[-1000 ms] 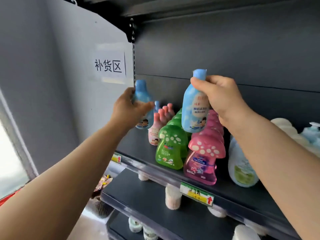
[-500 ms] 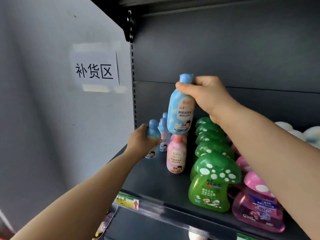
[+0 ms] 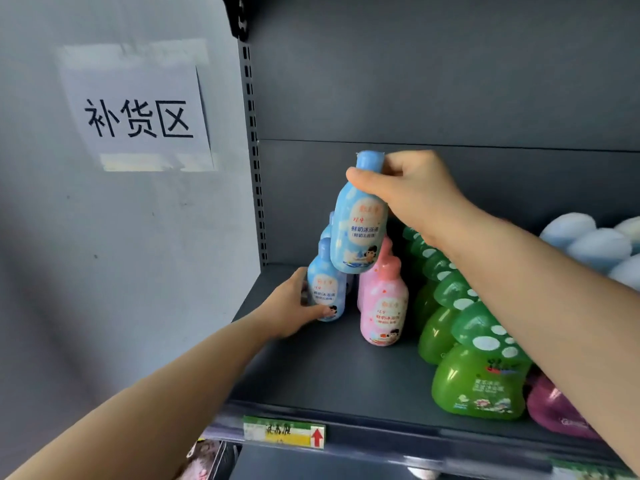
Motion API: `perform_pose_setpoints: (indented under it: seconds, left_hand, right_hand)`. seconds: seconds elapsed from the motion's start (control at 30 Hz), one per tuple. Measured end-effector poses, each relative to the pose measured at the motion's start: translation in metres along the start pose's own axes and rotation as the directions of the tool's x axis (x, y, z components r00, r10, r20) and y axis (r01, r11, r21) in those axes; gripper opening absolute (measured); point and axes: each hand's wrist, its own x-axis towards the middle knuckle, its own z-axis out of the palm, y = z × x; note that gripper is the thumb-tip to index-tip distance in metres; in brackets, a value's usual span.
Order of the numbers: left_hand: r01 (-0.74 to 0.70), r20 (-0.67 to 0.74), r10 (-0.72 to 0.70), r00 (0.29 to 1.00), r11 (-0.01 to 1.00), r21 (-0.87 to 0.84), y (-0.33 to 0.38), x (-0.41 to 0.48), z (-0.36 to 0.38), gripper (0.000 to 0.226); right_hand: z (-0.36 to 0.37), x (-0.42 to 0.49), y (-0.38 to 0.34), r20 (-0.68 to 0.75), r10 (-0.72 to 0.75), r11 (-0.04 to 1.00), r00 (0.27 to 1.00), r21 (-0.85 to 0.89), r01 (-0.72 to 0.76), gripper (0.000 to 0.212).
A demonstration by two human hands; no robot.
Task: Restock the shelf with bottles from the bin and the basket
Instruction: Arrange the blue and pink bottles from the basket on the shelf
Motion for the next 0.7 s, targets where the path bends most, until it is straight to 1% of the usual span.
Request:
perform_pose_setpoints:
  seconds: [0.1, 0.23, 0.33, 0.4, 0.43, 0.53, 0.6, 0.7]
  left_hand:
    - [-0.027, -0.001, 0.027, 1.0, 0.999, 0.039, -0.001, 0.007, 0.001, 0.057]
    - [-0.056, -0.004, 0.056, 0.998, 0.998, 0.038, 0.001, 0.012, 0.006, 0.06]
    - [-0.054, 0.024, 0.053, 0.998, 0.998, 0.031, -0.002, 0.014, 0.003, 0.065]
    - [-0.025, 0.022, 0.024, 0.999, 1.0, 0.015, -0.007, 0.014, -0.005, 0.065]
    - [-0.015, -0.002, 0.015, 1.0, 1.0, 0.014, -0.009, 0.013, -0.011, 0.061]
    - [-0.016, -0.091, 0.019, 0.996, 0.999, 0.031, -0.012, 0.004, -0.025, 0.038]
    - [-0.03, -0.082, 0.025, 0.996, 0.998, -0.063, -0.009, -0.004, -0.026, 0.034]
    - [-0.056, -0.015, 0.054, 0.998, 0.977, -0.206, -0.007, -0.014, -0.022, 0.036]
  right_hand:
    - [0.006, -0.002, 0.004, -0.004, 0.0, 0.996, 1.0, -0.091, 0.0, 0.028]
    - [0.014, -0.003, 0.01, -0.026, -0.023, 0.979, 0.999, -0.204, 0.017, 0.04]
    - [0.021, -0.007, 0.014, 0.006, -0.063, 0.944, 0.998, -0.325, 0.062, 0.033]
    - [0.027, -0.012, 0.016, 0.036, -0.069, 0.904, 0.997, -0.42, 0.078, 0.034]
    - [0.03, -0.013, 0.017, 0.054, -0.062, 0.88, 0.997, -0.469, 0.08, 0.035]
    - [0.038, -0.019, 0.024, 0.146, -0.002, 0.801, 0.989, -0.592, 0.089, 0.036]
    - [0.044, -0.024, 0.033, 0.206, 0.048, 0.761, 0.977, -0.642, 0.098, 0.037]
    - [0.05, -0.031, 0.042, 0.263, 0.078, 0.676, 0.962, -0.723, 0.143, 0.035]
